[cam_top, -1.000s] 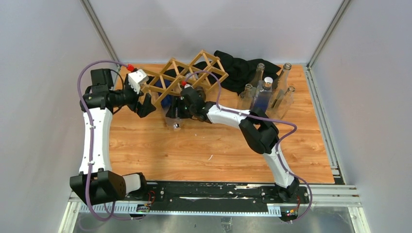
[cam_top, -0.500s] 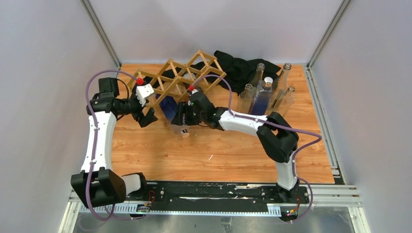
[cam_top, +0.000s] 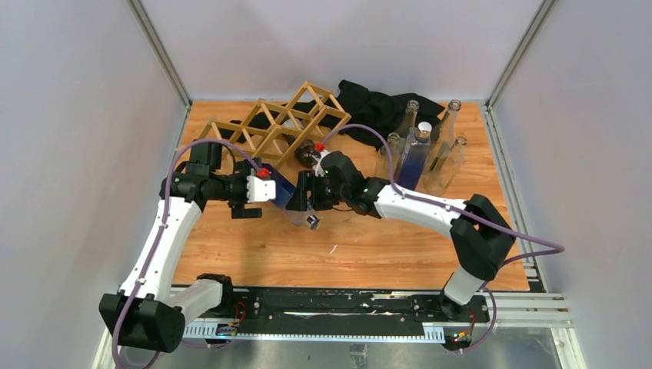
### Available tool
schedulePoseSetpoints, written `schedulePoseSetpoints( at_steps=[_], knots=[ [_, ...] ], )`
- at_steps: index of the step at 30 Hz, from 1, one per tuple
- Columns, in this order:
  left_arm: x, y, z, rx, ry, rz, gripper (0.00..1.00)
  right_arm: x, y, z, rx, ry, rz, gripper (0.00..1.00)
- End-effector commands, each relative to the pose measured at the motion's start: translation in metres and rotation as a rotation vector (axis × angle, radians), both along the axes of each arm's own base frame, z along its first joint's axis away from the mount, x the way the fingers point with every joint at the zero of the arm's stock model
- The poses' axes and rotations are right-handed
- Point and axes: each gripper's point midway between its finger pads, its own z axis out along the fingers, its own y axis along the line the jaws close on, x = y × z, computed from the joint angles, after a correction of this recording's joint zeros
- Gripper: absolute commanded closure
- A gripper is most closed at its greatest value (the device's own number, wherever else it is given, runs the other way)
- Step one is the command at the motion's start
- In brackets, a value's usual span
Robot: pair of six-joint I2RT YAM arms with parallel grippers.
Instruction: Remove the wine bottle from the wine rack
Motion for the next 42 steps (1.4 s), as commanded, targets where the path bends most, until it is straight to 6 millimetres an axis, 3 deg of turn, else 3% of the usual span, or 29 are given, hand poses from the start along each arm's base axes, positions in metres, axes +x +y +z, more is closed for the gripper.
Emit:
schedulePoseSetpoints(
  at_steps=[1,9,14,20,24,29,34,37,42],
  knots=[
    [-0.002,-0.001,-0.002,0.111,-0.095,-0.092,0.0,-0.025,0.007,0.063,0.155,-0.086,0.097,1.0],
    [-0.013,-0.015,0.001,0.159,-0.172,-0.201,0.0,-0.045,-0.018,0.088,0.154,-0.106,0.118,1.0],
    [-0.042,-0.032,-0.01,0.071,-0.068,-0.183,0.0,-0.054,-0.033,0.098,0.139,-0.101,0.125,1.0],
    [-0.067,-0.037,-0.028,0.042,-0.02,-0.201,0.0,-0.058,-0.042,0.113,0.17,-0.088,0.132,1.0],
    [-0.063,-0.034,-0.032,0.064,-0.04,-0.188,0.0,-0.07,-0.037,0.124,0.201,-0.036,0.191,1.0],
    [-0.041,-0.037,-0.024,0.023,-0.073,-0.092,0.0,-0.075,-0.034,0.136,0.225,-0.017,0.212,1.0],
    [-0.055,-0.043,-0.035,0.019,-0.035,-0.149,0.0,-0.075,-0.031,0.152,0.261,-0.021,0.223,1.0],
    [-0.067,-0.042,-0.046,0.054,-0.015,-0.202,0.0,-0.076,-0.032,0.153,0.251,-0.021,0.228,1.0],
    [-0.071,-0.038,-0.059,0.108,-0.057,-0.258,0.01,-0.08,-0.033,0.157,0.26,-0.014,0.239,1.0]
  ],
)
